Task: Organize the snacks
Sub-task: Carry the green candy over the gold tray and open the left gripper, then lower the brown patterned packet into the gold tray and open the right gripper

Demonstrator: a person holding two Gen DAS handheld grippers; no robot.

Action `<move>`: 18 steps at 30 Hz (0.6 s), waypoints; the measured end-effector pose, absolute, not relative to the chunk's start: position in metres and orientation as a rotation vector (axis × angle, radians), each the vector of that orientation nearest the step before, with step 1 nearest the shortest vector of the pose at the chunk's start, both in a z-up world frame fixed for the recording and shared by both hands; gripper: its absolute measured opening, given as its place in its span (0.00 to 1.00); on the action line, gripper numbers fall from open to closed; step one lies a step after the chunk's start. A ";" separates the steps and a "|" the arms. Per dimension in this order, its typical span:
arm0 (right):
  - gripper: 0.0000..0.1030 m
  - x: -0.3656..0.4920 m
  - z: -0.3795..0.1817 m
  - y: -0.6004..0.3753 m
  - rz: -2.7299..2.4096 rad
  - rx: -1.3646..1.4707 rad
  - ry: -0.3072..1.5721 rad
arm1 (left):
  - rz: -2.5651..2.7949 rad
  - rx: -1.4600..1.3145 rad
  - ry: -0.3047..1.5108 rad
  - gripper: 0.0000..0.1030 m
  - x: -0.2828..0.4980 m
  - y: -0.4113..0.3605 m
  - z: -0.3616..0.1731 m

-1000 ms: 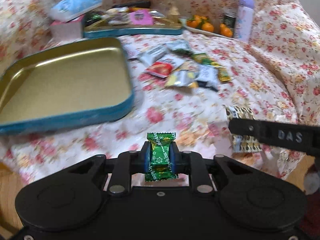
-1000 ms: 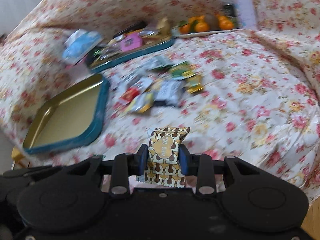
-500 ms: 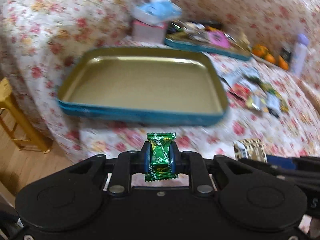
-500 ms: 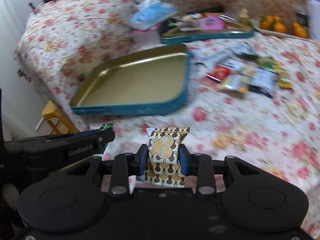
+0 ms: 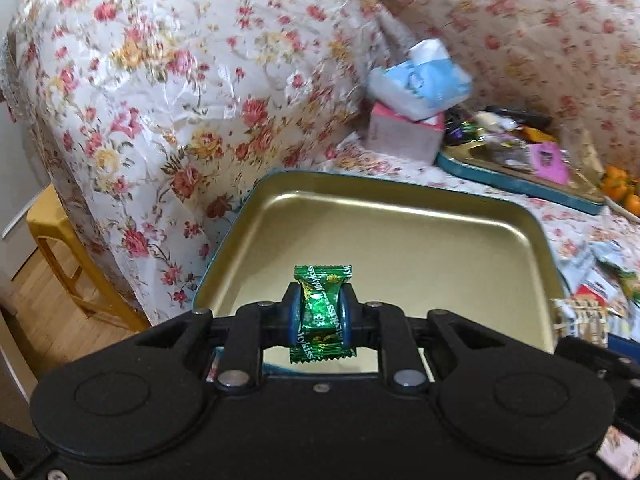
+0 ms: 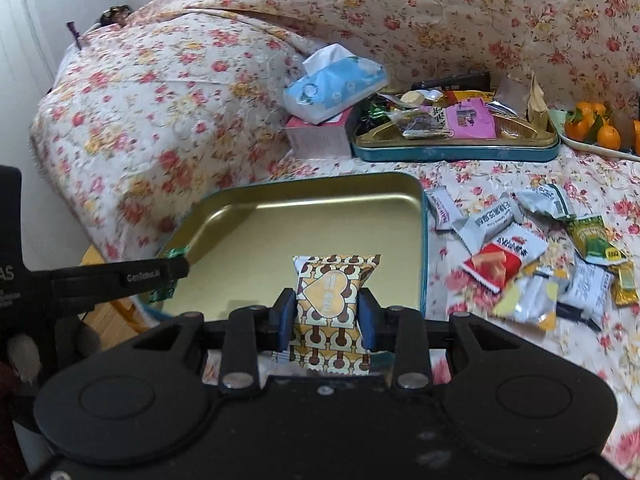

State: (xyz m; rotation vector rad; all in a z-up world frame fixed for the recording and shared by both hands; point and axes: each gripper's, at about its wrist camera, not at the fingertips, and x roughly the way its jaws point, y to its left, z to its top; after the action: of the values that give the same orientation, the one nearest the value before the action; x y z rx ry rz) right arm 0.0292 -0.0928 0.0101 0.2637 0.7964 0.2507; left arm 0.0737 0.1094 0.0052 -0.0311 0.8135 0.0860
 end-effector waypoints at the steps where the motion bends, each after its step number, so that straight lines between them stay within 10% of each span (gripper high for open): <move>1: 0.34 0.036 0.008 -0.092 0.242 0.267 0.798 | 0.085 -0.038 0.827 0.25 0.079 0.111 0.002; 18: 0.35 0.080 -0.027 -0.074 0.187 0.230 0.880 | 0.115 -0.091 0.867 0.26 0.086 0.117 -0.015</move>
State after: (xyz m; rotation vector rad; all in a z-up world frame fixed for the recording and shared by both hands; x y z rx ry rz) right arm 0.0804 -0.0738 -0.0268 0.2305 0.8796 0.1873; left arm 0.0860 0.1168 -0.0147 -0.0907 0.8671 0.1155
